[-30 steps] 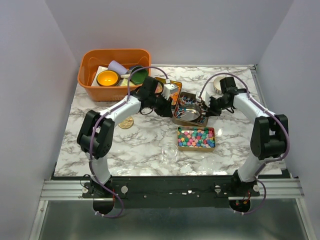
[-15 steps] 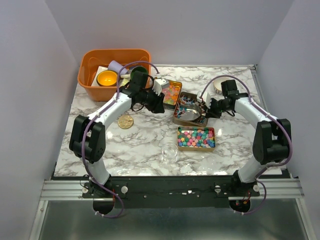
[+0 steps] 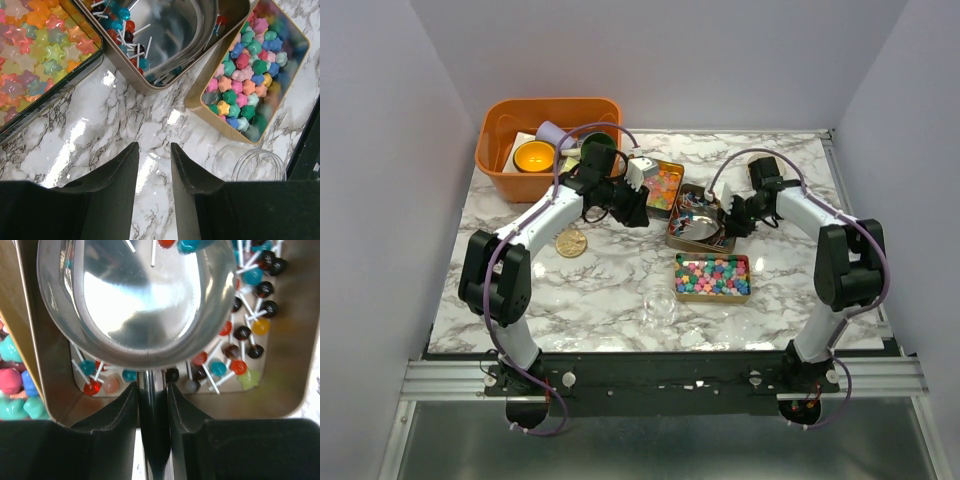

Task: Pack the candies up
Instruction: Scoop the fake candies from the storage box.

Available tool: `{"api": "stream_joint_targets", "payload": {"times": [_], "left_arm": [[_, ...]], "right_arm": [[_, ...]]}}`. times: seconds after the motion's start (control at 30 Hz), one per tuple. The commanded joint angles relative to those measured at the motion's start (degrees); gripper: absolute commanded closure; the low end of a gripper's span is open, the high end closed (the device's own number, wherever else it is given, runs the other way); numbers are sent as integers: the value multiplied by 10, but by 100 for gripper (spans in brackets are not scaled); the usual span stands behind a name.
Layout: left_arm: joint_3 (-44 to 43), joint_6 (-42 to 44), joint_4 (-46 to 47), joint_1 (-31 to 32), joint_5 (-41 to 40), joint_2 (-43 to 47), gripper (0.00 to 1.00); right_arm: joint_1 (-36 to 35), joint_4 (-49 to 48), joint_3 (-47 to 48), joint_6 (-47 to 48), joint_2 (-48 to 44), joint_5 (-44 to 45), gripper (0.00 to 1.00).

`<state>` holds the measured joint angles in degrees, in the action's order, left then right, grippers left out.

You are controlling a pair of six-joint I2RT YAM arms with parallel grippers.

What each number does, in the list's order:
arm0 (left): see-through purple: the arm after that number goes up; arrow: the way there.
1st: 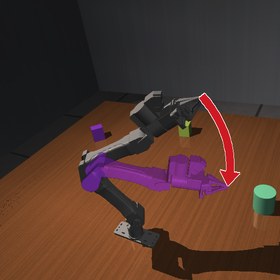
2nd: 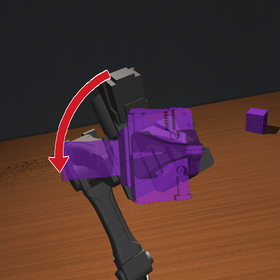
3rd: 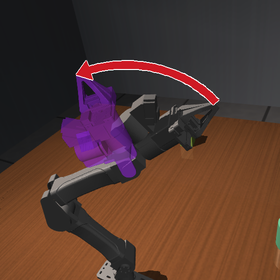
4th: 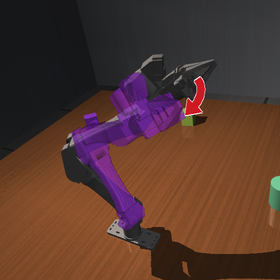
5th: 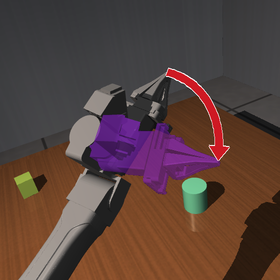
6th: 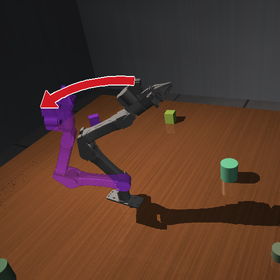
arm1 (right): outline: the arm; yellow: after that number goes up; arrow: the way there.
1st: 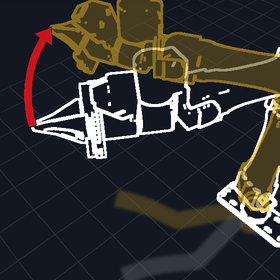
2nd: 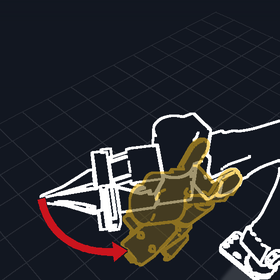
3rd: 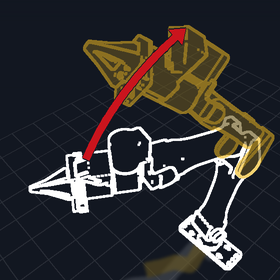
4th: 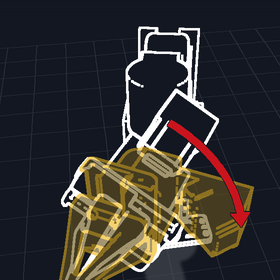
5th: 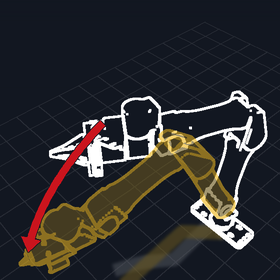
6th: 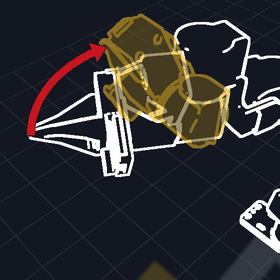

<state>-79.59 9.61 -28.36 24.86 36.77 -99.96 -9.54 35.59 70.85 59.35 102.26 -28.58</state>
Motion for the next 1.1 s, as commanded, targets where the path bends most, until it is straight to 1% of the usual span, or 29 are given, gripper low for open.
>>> {"api": "stream_joint_targets", "payload": {"times": [0.0, 0.1, 0.13, 0.2, 0.27, 0.37, 0.47, 0.53, 0.73, 0.83, 0.9, 1.07], "left_arm": [[7, -6, 12, 3, -1, 12, 57], [7, -7, 15, 3, -2, 9, 57], [6, -8, 15, 3, -2, 8, 57], [3, -8, 14, 3, -4, 6, 57], [-1, -7, 10, 3, -3, 6, 57], [-3, -5, 8, 3, -2, 2, 57], [-3, -4, 8, 3, -1, -1, 57], [-3, -3, 8, 3, -1, -1, 57], [-8, 18, -15, -1, -7, 2, 58], [-12, 24, -24, -6, -9, 0, 58], [-14, 24, -24, -8, -12, -3, 58], [-19, 27, -22, -8, -11, -17, 58]], "right_arm": [[-18, 18, 25, 1, 29, 28, 64], [-19, 21, 32, 1, 35, 24, 79], [-19, 19, 31, 1, 33, 23, 87], [-19, 15, 28, 2, 21, 23, 92], [-19, 13, 21, 6, 11, 24, 99], [-18, 7, 6, 13, -12, 26, 99], [-12, -6, -9, 10, -37, 7, 99], [-9, -5, -20, 14, -48, -20, 99], [0, -62, -89, 30, -86, -56, 99], [8, -83, -105, 18, -89, -74, 99], [15, -103, -109, 9, -87, -84, 99], [45, -107, -100, 6, -94, -125, 99]]}}
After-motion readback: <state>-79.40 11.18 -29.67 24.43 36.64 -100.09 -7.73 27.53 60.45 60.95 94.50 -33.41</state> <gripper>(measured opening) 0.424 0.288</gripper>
